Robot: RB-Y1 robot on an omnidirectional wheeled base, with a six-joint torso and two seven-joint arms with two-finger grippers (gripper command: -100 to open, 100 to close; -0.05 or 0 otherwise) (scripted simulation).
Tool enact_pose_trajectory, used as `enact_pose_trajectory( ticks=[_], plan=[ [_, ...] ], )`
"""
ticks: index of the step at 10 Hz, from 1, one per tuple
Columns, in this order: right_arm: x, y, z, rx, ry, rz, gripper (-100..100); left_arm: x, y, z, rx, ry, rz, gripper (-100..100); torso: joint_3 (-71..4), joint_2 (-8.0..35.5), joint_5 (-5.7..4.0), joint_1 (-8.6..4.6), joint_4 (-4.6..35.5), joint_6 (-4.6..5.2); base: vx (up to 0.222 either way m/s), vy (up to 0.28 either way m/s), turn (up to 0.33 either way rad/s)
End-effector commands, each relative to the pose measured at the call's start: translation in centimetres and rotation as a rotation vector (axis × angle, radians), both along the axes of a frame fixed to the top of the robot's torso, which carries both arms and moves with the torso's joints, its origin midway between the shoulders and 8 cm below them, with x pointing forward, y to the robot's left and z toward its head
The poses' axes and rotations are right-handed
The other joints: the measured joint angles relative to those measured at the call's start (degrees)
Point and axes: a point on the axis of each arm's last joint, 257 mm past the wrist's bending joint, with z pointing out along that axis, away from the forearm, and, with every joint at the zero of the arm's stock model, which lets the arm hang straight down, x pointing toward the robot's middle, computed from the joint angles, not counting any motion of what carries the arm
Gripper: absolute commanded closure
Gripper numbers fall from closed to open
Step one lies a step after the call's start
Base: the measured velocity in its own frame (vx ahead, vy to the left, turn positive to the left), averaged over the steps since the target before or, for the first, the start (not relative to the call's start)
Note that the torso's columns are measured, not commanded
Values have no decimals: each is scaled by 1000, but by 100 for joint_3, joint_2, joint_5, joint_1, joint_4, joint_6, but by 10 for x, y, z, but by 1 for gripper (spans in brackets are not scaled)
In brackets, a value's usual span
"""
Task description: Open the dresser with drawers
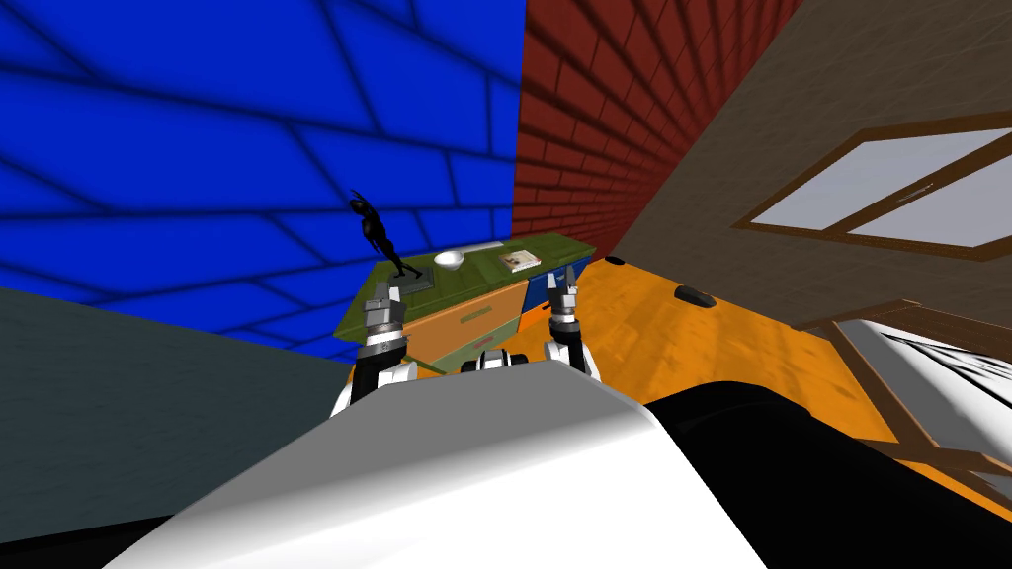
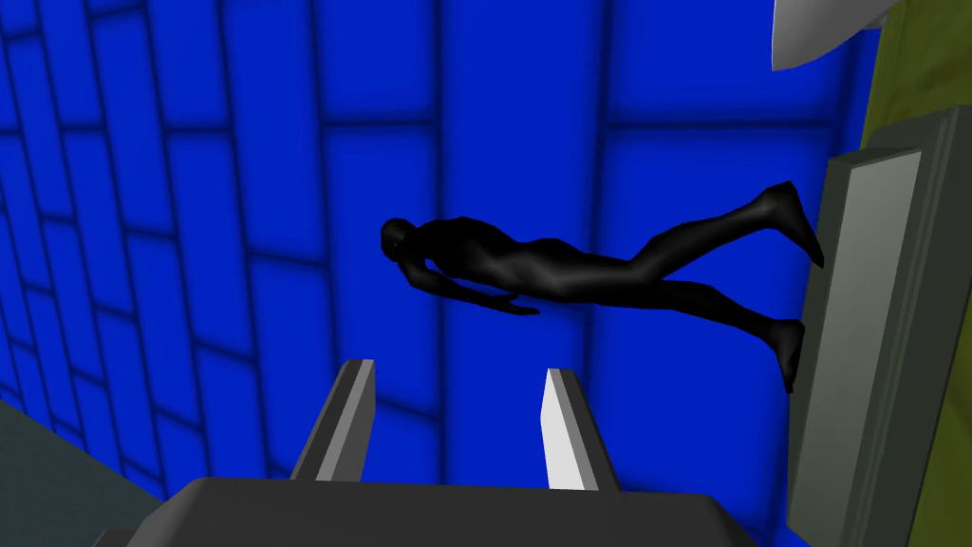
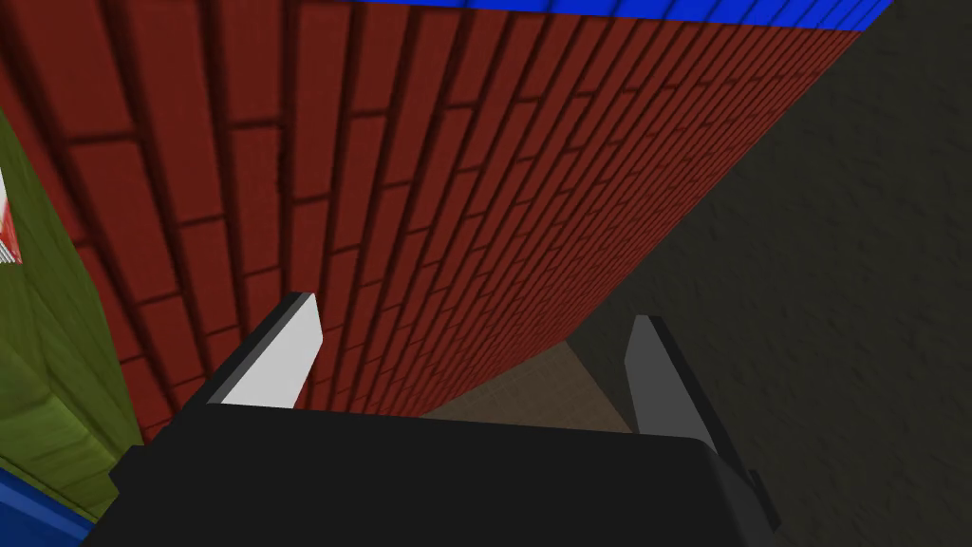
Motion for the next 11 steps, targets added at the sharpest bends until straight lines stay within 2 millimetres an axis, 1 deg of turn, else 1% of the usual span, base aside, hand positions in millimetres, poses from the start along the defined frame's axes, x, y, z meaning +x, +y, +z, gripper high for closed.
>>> enact_pose_trajectory(
  ticks=[1,4,5,6,7,8,9,10,11],
  plan=[
    [4,5,-9,-120,19,-28,-100,0,0,0,0,0,0,0,-111,54,1,3,57,0,-11,40,12],
    [7,8,-18,-218,33,-69,-100,0,0,0,0,0,0,0,-145,71,-1,-7,78,1,-8,37,10],
    [7,8,-18,-221,33,-72,-100,0,0,0,0,0,0,0,-145,71,-2,-8,79,0,-5,25,6],
    [9,10,-23,-270,39,-94,-100,0,0,0,0,0,0,0,-145,71,-2,-9,79,0,-5,32,15],
    [9,10,-23,-275,39,-99,-100,0,0,0,0,0,0,0,-144,72,-1,-5,79,0,-6,29,5],
    [11,11,-28,-321,45,-120,-100,0,0,0,0,0,0,0,-144,72,-1,-5,79,0,-9,41,15],
    [11,11,-28,-333,44,-130,-100,0,0,0,0,0,0,0,-144,73,0,-1,79,0,-8,33,6],
    [13,12,-34,-377,51,-150,-100,0,0,0,0,0,0,0,-144,72,-1,-5,79,0,-4,39,15],
    [13,12,-34,-393,50,-164,-100,0,0,0,0,0,0,0,-145,71,-1,-4,79,0,-5,35,9]
  ],
)
